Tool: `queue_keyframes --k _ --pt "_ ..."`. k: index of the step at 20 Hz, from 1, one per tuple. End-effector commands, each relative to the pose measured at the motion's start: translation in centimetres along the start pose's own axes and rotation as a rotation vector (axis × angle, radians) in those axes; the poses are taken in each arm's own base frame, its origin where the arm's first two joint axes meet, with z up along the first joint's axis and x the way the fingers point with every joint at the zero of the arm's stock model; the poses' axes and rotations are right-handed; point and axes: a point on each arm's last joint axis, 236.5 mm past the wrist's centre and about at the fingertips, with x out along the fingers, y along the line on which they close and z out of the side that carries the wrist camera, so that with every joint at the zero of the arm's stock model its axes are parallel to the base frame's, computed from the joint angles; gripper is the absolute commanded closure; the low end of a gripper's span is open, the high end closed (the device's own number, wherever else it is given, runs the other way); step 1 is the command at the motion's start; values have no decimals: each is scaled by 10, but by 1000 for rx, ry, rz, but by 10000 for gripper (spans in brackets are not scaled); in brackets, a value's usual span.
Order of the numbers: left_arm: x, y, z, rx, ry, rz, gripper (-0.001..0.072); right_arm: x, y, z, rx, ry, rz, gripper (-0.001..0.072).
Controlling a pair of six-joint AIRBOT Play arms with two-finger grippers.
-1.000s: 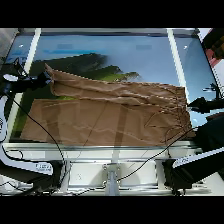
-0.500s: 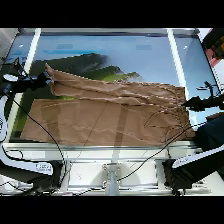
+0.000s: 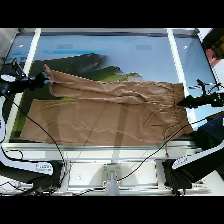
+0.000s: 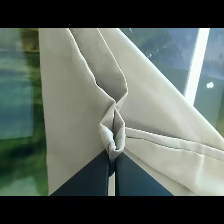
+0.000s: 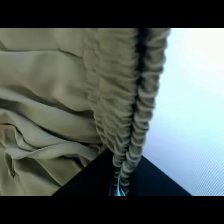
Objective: Fold the clothes and pants, and hang the long-sleeved shirts on hangers.
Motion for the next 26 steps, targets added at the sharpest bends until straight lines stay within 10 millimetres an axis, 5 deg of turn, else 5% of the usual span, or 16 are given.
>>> queue_keyframes --k 1,6,13,17,22,26 --pt "-14 11 6 -53 -12 8 693 -3 3 39 63 -165 13 680" --pt "-36 30 12 -103 -21 25 693 -10 -3 70 137 -301 5 680" --pt "-61 77 -47 -85 237 124 693 -14 -17 79 200 -346 -43 680" --pt "-81 128 -69 -59 332 345 693 -13 -22 76 225 -336 -62 680" --pt "-90 159 -56 35 298 475 693 -12 -22 73 230 -323 -64 680" --pt "-90 174 -26 29 166 543 693 -13 -22 72 229 -319 -67 680"
